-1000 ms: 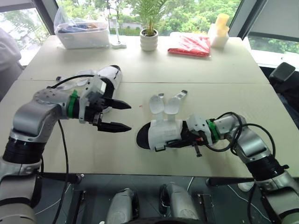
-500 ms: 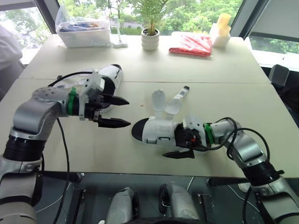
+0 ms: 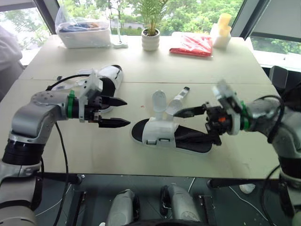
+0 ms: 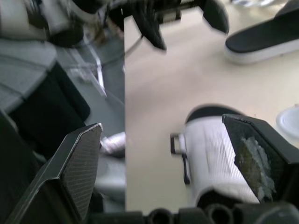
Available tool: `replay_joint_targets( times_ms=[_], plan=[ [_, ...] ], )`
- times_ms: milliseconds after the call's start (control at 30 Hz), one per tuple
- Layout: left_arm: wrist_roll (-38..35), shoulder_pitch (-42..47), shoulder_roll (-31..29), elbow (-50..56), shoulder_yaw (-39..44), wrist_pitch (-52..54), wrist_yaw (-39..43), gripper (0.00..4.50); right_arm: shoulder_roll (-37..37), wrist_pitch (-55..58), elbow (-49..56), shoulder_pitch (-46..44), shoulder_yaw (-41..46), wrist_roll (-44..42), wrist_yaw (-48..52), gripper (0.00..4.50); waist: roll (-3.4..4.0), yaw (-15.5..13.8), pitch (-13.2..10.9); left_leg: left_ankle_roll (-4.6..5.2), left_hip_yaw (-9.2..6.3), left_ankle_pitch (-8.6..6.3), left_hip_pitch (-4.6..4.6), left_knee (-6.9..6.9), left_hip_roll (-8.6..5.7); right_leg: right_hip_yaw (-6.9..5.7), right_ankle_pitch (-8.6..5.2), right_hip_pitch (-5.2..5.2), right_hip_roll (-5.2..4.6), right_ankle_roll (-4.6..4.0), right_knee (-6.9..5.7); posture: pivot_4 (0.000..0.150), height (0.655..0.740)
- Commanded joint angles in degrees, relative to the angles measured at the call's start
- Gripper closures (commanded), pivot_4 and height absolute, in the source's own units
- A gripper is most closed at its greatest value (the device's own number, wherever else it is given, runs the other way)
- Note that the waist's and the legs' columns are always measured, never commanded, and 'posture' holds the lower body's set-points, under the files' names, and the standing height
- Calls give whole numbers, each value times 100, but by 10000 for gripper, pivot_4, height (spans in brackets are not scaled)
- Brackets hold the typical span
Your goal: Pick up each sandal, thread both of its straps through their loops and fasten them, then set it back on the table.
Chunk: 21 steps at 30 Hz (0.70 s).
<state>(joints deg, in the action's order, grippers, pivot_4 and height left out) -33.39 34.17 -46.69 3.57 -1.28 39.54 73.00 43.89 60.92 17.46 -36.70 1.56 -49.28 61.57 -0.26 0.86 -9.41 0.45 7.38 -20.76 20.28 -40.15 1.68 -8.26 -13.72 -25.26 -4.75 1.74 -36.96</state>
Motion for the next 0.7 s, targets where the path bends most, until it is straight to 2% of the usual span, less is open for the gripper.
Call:
replay_joint_targets(
  times_ms=[33, 200, 400, 533, 700],
  plan=[
    [-92, 49, -7, 107, 180, -1, -67, 0, -501, 686, -856, -758, 28, 6, -910, 438, 0, -6, 0, 0, 1, 0, 0, -1, 0, 0, 0, 0, 0, 0, -1, 1500, 7288],
    [-73, 55, 28, 72, 227, -28, -216, 0, -985, 1133, -2124, -1516, -150, 353, -1426, 438, 0, -25, 0, 0, 2, 0, 14, 0, -1, 0, 0, -12, 1, 0, -10, 1500, 7288],
    [-243, 11, 5, 210, 310, 84, -271, 0, -1199, 694, -3227, -1911, -483, 1033, -1404, 438, 0, -4, 0, 1, 1, 0, 20, 3, -4, -1, 1, -12, 2, 1, -10, 1500, 7288],
    [-109, -119, 26, 265, 155, -79, -251, 0, -1278, 438, -3604, -2012, -607, 1317, -1278, 438, 0, 19, 0, 0, 2, 0, 18, 3, -1, -1, 0, -13, 3, 1, -10, 1500, 7288],
    [203, -147, 338, -22, -57, -506, -357, 0, -1549, 300, -4047, -2159, -506, 1492, -1249, 438, 0, 20, 0, 0, 4, 1, 15, 3, 0, 0, 1, -13, 4, 1, -11, 1500, 7288]
  ],
)
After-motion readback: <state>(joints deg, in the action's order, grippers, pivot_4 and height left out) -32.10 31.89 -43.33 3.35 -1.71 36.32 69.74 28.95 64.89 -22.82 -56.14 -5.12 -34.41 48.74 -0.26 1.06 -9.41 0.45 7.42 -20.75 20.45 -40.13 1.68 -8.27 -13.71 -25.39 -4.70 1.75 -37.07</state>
